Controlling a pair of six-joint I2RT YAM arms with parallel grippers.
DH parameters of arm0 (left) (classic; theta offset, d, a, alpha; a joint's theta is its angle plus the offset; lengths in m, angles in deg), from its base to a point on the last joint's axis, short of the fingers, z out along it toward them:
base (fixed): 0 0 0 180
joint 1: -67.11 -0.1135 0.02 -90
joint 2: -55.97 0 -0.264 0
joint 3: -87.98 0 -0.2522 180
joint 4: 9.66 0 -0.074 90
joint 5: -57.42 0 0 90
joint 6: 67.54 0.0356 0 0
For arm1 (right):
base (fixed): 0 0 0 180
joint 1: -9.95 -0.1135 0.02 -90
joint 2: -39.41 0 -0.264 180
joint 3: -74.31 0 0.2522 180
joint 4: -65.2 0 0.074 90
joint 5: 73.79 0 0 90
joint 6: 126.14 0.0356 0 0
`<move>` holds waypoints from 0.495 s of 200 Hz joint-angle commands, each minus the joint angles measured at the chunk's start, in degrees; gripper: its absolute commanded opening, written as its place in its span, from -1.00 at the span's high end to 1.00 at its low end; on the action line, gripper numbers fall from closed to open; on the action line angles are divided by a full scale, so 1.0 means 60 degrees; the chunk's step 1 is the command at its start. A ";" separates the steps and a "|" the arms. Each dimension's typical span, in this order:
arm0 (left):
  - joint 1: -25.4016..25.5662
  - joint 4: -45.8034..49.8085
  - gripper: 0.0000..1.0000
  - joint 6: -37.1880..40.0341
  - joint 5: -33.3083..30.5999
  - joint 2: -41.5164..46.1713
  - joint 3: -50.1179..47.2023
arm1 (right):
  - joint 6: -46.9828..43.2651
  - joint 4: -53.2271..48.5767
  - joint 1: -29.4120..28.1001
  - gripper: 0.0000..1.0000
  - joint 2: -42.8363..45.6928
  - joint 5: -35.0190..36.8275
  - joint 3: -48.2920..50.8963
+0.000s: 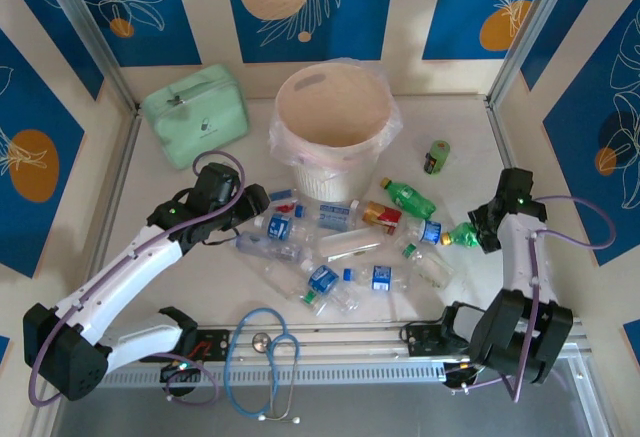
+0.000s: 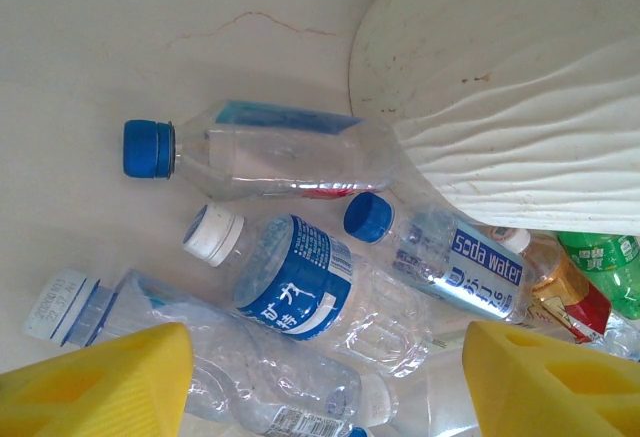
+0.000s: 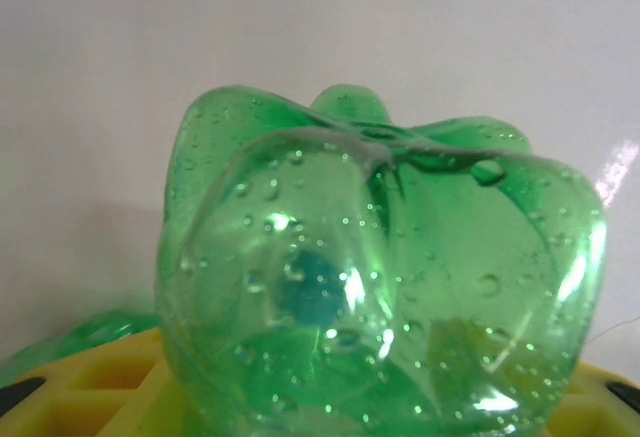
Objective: Put the plastic bottles in the bin
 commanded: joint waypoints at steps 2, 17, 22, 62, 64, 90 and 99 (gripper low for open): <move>0.0063 0.0009 -0.44 0.0186 0.0013 0.0118 0.0198 | -0.0175 -0.1016 -0.0505 0.00 0.0556 -0.0021 -0.0740; 0.0062 0.0002 -0.44 0.0194 0.0040 0.0116 0.0213 | -0.0244 -0.1238 -0.0962 -0.01 0.0903 -0.0171 -0.1223; 0.0055 -0.0027 -0.44 0.0199 0.0076 0.0116 0.0213 | -0.0266 -0.1311 -0.1124 0.00 0.1010 -0.0262 -0.1395; 0.0064 -0.0510 -0.43 0.0280 0.0452 0.0188 0.0186 | -0.0338 -0.1438 -0.2588 0.00 0.1737 -0.0999 -0.2828; 0.0067 -0.0509 -0.43 0.0281 0.0452 0.0189 0.0192 | -0.0349 -0.1427 -0.2679 0.00 0.1752 -0.1014 -0.2932; 0.0075 -0.1125 -0.41 0.0351 0.0945 0.0279 0.0122 | -0.0458 -0.1210 -0.3895 0.00 0.1654 -0.1090 -0.4119; 0.0086 -0.1917 -0.40 0.0405 0.1571 0.0421 -0.0034 | -0.0521 -0.0999 -0.4212 0.00 0.1581 -0.1349 -0.4385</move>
